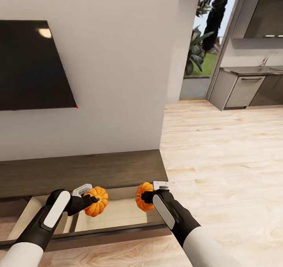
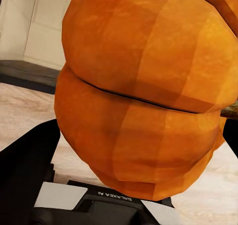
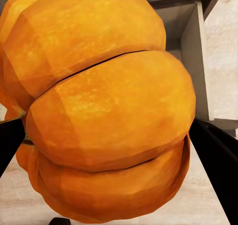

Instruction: Place each of the two pumpkins and all three candles from the living room inside a cabinet in the living room (use any cabinet), then make sure every cabinet is closed, and position the cauldron so it is next to a table in the living room.

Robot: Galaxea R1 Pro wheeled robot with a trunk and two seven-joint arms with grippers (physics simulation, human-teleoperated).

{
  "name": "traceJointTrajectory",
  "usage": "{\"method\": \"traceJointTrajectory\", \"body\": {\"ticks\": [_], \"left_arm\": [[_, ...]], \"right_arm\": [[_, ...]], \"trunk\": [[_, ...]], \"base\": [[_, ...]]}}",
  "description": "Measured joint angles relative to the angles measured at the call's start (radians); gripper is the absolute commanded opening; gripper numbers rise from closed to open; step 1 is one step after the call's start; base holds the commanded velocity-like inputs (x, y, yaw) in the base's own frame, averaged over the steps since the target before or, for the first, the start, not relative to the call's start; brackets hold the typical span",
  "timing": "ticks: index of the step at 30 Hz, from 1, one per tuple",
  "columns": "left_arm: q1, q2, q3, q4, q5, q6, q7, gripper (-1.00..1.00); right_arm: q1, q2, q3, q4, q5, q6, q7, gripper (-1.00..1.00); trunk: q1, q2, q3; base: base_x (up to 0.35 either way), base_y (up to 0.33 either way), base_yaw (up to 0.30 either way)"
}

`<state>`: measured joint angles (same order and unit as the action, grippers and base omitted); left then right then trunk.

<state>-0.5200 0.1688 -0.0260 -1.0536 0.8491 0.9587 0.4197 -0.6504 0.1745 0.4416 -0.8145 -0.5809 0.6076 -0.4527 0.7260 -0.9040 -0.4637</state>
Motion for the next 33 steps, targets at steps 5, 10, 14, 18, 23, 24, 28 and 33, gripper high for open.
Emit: {"method": "traceJointTrajectory", "body": {"ticks": [5, 10, 14, 18, 23, 24, 28, 33], "left_arm": [[0.000, 0.000, 0.000, 0.000, -0.001, 0.000, 0.001, -1.00], [0.000, 0.000, 0.000, 0.000, 0.004, -0.001, 0.000, -1.00], [0.000, 0.000, 0.000, 0.000, -0.003, 0.001, 0.000, -1.00], [0.000, 0.000, 0.000, 0.000, 0.000, 0.000, 0.000, -1.00], [0.000, 0.000, -0.001, 0.000, 0.003, -0.001, 0.000, -1.00], [0.000, 0.000, -0.001, 0.000, 0.001, 0.000, 0.000, -1.00], [0.000, 0.000, -0.001, 0.000, 0.004, -0.001, 0.000, -1.00], [0.000, 0.000, 0.000, 0.000, 0.000, 0.000, -0.001, -1.00]], "right_arm": [[0.001, 0.000, 0.000, -0.002, -0.001, -0.008, 0.009, -1.00], [0.001, 0.000, 0.000, -0.004, 0.001, -0.010, 0.031, -1.00], [0.002, 0.000, 0.001, -0.005, -0.002, -0.010, 0.035, -1.00], [0.002, 0.000, 0.000, -0.005, -0.002, -0.011, 0.036, -1.00], [0.002, 0.000, 0.001, -0.005, 0.000, -0.011, 0.037, -1.00], [0.002, 0.000, 0.001, -0.005, 0.000, -0.011, 0.037, -1.00], [0.002, 0.000, 0.002, -0.005, 0.001, -0.010, 0.037, -1.00], [0.002, 0.000, 0.002, -0.005, 0.000, -0.012, 0.038, -1.00]], "trunk": [[0.000, 0.000, 0.000], [0.000, 0.000, 0.000], [0.000, 0.000, 0.000], [0.000, 0.000, 0.000], [0.000, 0.000, 0.000], [0.000, 0.000, 0.000], [0.000, 0.000, 0.000], [0.000, 0.000, 0.000]], "base": [[0.050, 0.003, 0.000], [0.007, 0.000, 0.092], [0.001, 0.000, 0.190], [0.102, 0.000, 0.036], [0.156, -0.028, 0.004], [0.106, -0.078, 0.001], [0.096, -0.082, 0.000], [0.014, -0.012, 0.000]]}}
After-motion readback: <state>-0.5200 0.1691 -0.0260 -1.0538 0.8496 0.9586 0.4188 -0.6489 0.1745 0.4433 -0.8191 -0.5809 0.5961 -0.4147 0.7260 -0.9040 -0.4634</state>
